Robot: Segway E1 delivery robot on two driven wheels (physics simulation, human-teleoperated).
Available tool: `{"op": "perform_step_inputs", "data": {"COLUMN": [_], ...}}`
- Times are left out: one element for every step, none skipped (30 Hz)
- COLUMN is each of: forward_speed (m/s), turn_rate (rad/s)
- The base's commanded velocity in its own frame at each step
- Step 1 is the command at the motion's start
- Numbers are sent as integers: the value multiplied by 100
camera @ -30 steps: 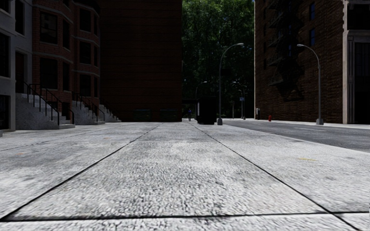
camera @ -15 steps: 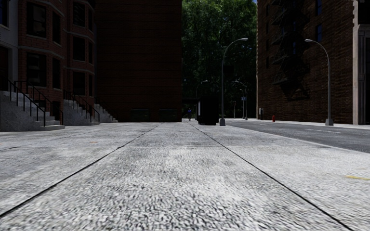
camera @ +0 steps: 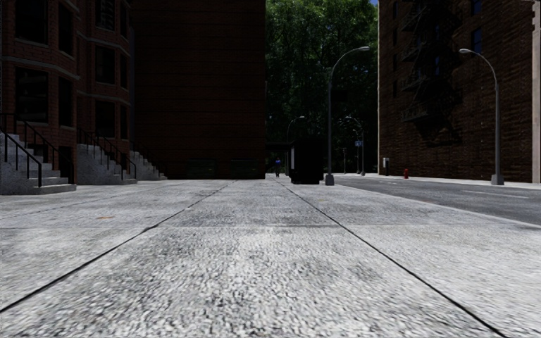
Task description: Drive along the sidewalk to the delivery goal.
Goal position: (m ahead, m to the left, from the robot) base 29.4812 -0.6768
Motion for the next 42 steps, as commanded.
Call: {"op": "perform_step_inputs", "data": {"forward_speed": [200, 200, 200, 200, 200, 200, 200, 200, 200, 200, 200, 200, 200, 200, 200, 200, 200, 200, 200, 200, 200, 200, 200, 200, 200, 200, 200, 200, 200, 200, 200, 200, 200, 200, 200, 200, 200, 200, 200, 200, 200, 200], "turn_rate": [0, 0, 0, 0, 0, 0, 0, 0, 0, 0, 0, 0, 0, 0, 0, 0, 0, 0, 0, 0, 0, 0, 0, 0, 0, 0, 0, 0, 0, 0, 0, 0, 0, 0, 0, 0, 0, 0, 0, 0, 0, 0]}}
